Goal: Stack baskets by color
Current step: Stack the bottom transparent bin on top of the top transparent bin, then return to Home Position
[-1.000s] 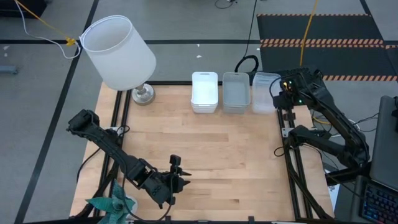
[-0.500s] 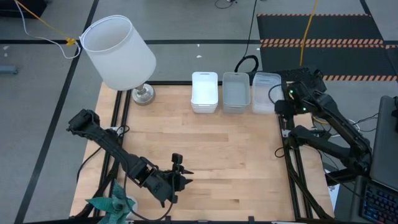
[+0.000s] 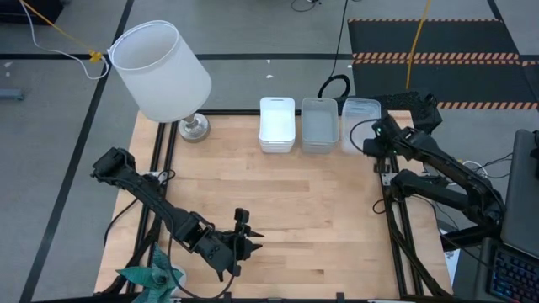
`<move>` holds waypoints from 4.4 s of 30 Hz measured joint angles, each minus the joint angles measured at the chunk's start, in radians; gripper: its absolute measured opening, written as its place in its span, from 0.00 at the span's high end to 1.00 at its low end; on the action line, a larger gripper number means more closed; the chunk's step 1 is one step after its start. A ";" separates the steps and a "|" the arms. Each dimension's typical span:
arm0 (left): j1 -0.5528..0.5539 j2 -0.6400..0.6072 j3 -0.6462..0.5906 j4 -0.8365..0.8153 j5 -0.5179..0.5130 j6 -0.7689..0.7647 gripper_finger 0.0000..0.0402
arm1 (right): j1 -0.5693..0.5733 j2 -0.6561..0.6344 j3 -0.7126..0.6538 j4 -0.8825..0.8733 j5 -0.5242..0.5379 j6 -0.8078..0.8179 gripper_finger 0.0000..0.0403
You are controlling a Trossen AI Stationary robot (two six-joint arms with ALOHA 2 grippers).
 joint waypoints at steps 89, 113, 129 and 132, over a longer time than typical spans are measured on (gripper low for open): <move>0.195 -0.408 -0.732 0.698 -0.131 -0.055 0.67 | 1.241 -0.235 -0.455 1.106 0.025 0.674 1.00; 0.188 -0.637 -0.999 0.890 -0.105 -0.045 0.88 | 1.241 -0.531 -0.500 0.942 0.022 0.623 1.00; 0.188 -0.637 -0.999 0.890 -0.082 0.001 0.97 | 1.152 -0.587 -0.576 1.015 -0.056 0.592 1.00; 0.189 -0.637 -0.999 0.892 -0.082 0.001 0.98 | 1.135 -0.598 -0.576 1.015 -0.063 0.592 1.00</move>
